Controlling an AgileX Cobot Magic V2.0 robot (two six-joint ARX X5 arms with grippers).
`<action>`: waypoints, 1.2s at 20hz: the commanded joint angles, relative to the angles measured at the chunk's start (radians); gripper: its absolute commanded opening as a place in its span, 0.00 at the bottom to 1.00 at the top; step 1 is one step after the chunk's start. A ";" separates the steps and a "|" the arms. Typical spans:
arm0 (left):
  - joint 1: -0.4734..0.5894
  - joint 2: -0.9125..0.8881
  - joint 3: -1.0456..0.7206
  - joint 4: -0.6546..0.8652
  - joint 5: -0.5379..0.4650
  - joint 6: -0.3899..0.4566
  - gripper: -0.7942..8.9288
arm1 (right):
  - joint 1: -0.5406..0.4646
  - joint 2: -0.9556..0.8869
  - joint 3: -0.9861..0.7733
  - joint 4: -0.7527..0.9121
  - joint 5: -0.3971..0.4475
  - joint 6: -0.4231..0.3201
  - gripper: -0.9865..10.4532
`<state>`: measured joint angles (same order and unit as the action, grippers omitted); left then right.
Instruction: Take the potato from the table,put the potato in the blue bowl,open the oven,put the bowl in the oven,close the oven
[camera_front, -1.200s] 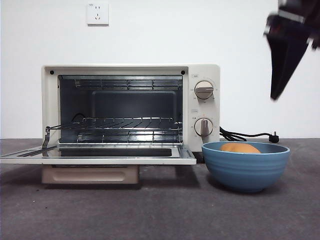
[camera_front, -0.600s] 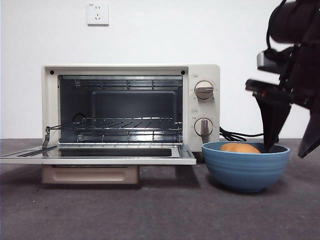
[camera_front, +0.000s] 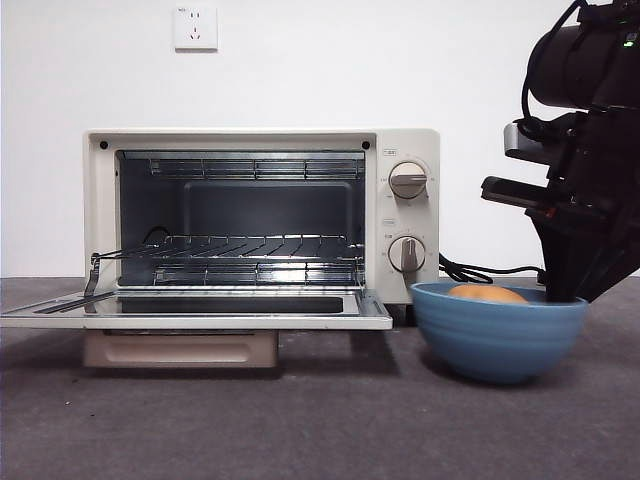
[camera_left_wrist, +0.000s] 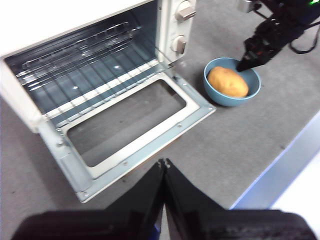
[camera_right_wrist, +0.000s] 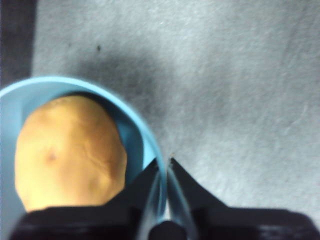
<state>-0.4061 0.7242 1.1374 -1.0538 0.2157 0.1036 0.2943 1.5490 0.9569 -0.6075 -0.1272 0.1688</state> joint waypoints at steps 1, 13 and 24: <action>0.003 -0.002 -0.004 0.002 -0.053 -0.009 0.07 | 0.004 -0.011 -0.006 0.000 -0.027 -0.005 0.07; 0.002 0.000 -0.004 0.001 -0.084 -0.002 0.07 | 0.291 -0.194 0.098 0.019 0.034 0.135 0.07; 0.002 0.000 -0.004 -0.015 -0.082 -0.002 0.07 | 0.355 0.223 0.494 0.069 0.137 0.221 0.07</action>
<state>-0.4061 0.7254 1.1374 -1.0702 0.1329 0.1040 0.6476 1.7679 1.4509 -0.5449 0.0074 0.3702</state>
